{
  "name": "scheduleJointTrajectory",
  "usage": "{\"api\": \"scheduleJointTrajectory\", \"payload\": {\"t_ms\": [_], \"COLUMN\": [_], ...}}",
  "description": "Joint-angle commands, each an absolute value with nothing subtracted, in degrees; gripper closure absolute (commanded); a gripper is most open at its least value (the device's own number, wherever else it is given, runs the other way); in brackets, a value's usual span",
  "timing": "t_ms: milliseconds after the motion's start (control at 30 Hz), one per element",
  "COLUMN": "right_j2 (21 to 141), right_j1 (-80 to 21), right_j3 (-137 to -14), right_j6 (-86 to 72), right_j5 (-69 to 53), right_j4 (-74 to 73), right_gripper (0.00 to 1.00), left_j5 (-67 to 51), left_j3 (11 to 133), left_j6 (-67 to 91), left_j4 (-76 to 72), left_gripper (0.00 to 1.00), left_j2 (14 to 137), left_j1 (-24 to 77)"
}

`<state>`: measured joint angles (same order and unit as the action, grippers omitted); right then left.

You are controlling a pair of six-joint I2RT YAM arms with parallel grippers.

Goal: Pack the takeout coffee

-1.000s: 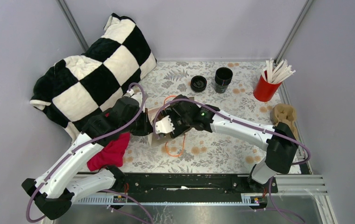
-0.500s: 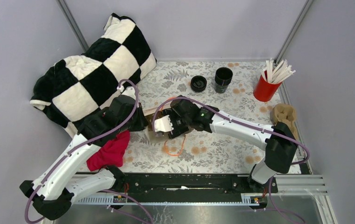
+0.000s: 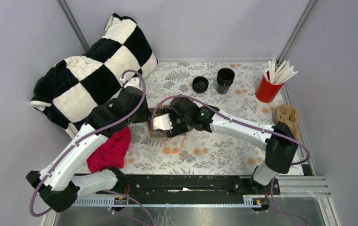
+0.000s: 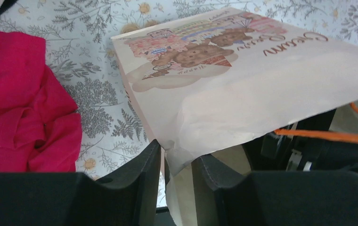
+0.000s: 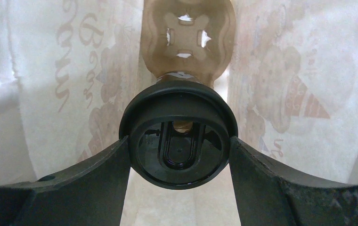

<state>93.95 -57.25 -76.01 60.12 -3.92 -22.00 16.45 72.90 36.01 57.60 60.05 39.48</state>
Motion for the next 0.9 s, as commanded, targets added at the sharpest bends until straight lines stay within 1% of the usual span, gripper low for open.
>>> {"api": "scheduleJointTrajectory", "payload": {"t_ms": [0, 100, 167, 233, 433, 567, 767, 867], "right_j2": [94.0, 94.0, 94.0, 94.2, 95.1, 96.7, 99.1, 100.0], "right_j1": [-57.0, -57.0, -57.0, -57.0, -57.0, -57.1, -57.1, -57.1], "right_j3": [-78.4, -78.9, -79.1, -79.4, -81.1, -81.1, -81.8, -81.5], "right_j6": [59.4, 58.9, 58.4, 58.6, 63.4, 68.1, 70.3, 70.1], "right_j5": [-2.9, -3.5, -3.3, -2.7, -0.5, 2.7, 0.1, 1.6], "right_j4": [-22.3, -23.1, -23.1, -23.3, -25.4, -25.4, -25.4, -24.3], "right_gripper": [0.68, 0.68, 0.69, 0.69, 0.7, 0.71, 0.71, 0.71], "left_j5": [21.1, 23.2, 24.6, 25.3, 24.2, 21.1, 18.1, 16.5], "left_j3": [76.9, 77.4, 77.6, 77.6, 75.2, 71.9, 68.4, 67.6], "left_j6": [34.5, 33.7, 32.6, 31.3, 30.1, 30.9, 30.2, 29.6], "left_j4": [57.2, 57.7, 57.7, 57.7, 55.9, 53.1, 50.2, 49.8], "left_gripper": [0.7, 0.79, 0.9, 0.94, 1.0, 1.0, 1.0, 1.0], "left_j2": [62.8, 63.4, 63.7, 64.1, 62.7, 60.5, 57.7, 56.9], "left_j1": [39.7, 39.7, 39.8, 39.9, 40.2, 40.5, 41.0, 41.0]}}
